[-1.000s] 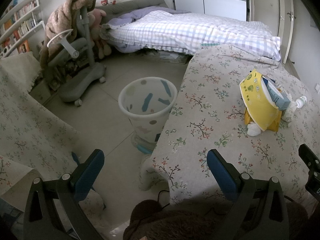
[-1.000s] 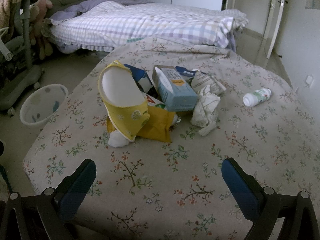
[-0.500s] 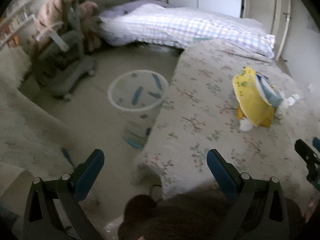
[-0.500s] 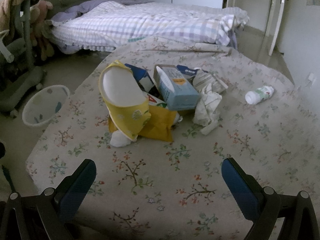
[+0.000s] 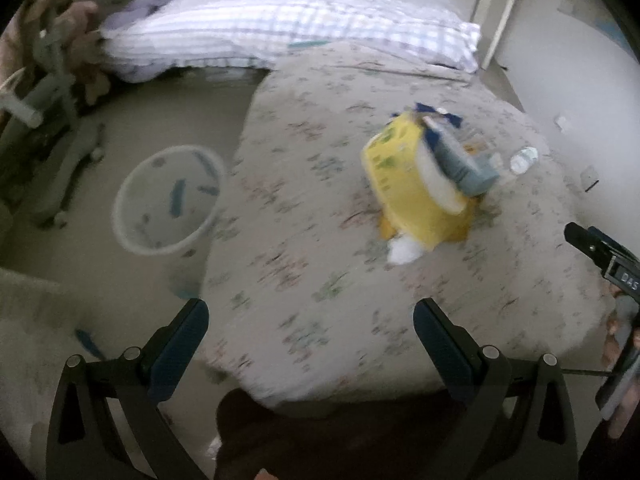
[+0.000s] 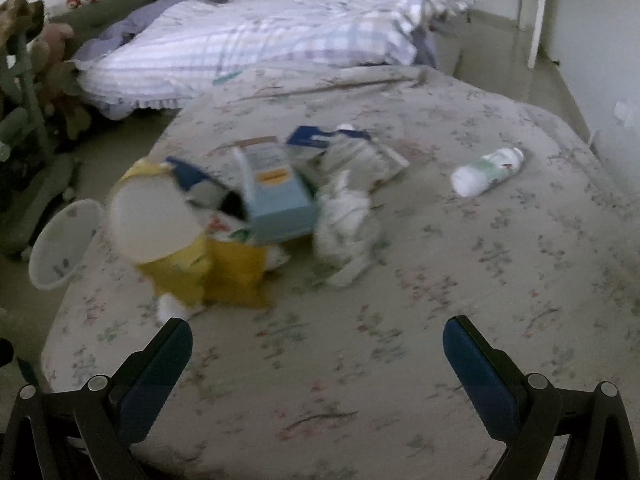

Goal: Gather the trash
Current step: 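Grasp the yellow-and-white bag with the left tool while the right tool grasps the white AD bottle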

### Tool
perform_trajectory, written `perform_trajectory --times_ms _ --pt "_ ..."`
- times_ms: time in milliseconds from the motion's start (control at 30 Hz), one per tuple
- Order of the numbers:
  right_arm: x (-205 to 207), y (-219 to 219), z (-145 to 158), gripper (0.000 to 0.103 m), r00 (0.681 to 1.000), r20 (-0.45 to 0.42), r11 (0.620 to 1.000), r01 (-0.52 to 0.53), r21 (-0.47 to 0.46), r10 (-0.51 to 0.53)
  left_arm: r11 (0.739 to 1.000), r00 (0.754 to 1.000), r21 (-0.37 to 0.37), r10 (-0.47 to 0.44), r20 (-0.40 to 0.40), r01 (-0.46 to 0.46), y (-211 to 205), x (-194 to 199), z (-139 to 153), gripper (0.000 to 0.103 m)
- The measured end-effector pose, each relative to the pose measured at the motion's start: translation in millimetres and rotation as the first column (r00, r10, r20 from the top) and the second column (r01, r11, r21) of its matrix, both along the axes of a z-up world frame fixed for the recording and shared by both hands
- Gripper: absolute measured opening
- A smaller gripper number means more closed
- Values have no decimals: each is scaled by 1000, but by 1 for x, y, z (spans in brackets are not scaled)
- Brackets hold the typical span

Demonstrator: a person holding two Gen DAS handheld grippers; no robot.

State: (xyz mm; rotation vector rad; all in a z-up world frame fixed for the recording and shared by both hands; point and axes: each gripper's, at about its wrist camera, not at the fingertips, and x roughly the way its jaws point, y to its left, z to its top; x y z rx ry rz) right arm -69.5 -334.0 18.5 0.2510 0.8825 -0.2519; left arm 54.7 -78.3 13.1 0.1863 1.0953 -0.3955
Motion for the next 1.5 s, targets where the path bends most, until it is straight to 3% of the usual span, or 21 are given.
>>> perform_trajectory --times_ms 200,367,533,667,867,1067,1133,1200,1400,1500 --pt "17 -67 2 103 997 -54 997 63 38 -61 998 997 -6 -62 -43 62 -57 33 2 102" --pt "44 -124 -14 103 985 -126 985 133 110 -119 997 990 -33 -80 -116 76 -95 67 -15 87" --pt "74 -171 -37 103 967 -177 963 211 166 -181 997 986 -51 -61 -157 54 -108 85 -32 71" --pt "102 -209 -62 98 948 -210 906 295 303 -239 995 981 -82 -72 -180 58 -111 88 -38 55" --pt "126 -240 -81 93 910 -220 855 409 320 -352 992 979 -96 -93 -184 76 -110 86 -38 50" --pt "137 -246 -92 81 895 -229 844 440 306 -384 989 976 -121 -103 -193 80 -104 86 -36 45" --pt "138 -247 -92 73 896 -224 850 437 296 -383 988 976 -130 -107 -192 82 -103 85 -35 44" --pt "138 -247 -92 56 897 -226 852 435 292 -380 987 975 -138 -112 -191 86 -102 83 -34 43" --pt "130 -245 -91 41 897 -232 855 433 285 -376 982 977 -168 -112 -184 81 -94 80 -25 35" --pt "126 -241 -85 41 902 -234 861 421 285 -363 977 977 -194 -119 -179 84 -89 77 -20 31"
